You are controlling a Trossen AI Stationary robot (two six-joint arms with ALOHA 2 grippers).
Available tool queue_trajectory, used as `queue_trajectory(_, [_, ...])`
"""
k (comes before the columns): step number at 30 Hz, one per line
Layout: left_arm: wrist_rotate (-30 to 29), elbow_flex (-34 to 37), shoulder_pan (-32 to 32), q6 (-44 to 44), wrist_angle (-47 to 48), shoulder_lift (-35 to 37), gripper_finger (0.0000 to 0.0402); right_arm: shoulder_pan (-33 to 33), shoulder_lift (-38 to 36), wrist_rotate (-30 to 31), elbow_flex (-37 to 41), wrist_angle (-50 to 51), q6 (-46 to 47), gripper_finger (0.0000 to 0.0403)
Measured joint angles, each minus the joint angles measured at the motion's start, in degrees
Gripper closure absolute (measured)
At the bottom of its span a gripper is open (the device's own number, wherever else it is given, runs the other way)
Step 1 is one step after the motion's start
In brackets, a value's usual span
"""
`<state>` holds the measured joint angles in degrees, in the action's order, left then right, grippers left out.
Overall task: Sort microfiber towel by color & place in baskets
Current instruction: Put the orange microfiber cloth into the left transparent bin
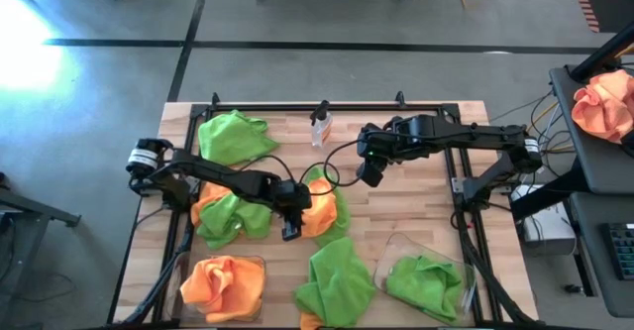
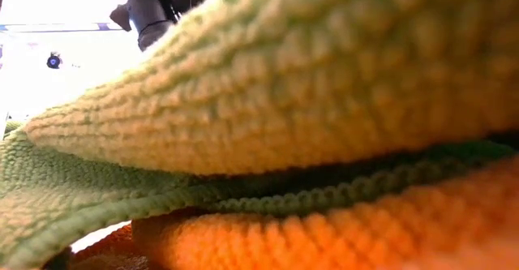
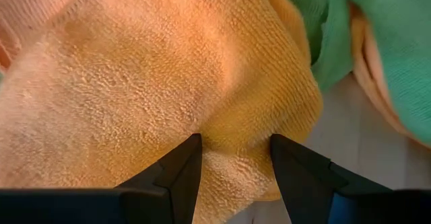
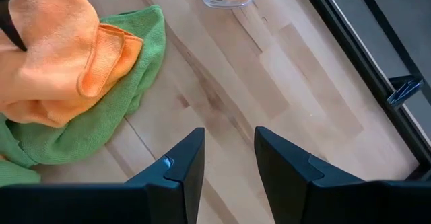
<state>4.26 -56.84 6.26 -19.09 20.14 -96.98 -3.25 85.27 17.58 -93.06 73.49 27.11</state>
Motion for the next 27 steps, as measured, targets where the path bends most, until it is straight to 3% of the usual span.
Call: queue_trajectory(27, [0.8, 0.0, 0.0, -0.9, -1.2, -3.5, 0.0248, 0.0, 0.0, 0.2, 0.1, 0.0, -0.3, 0.0284])
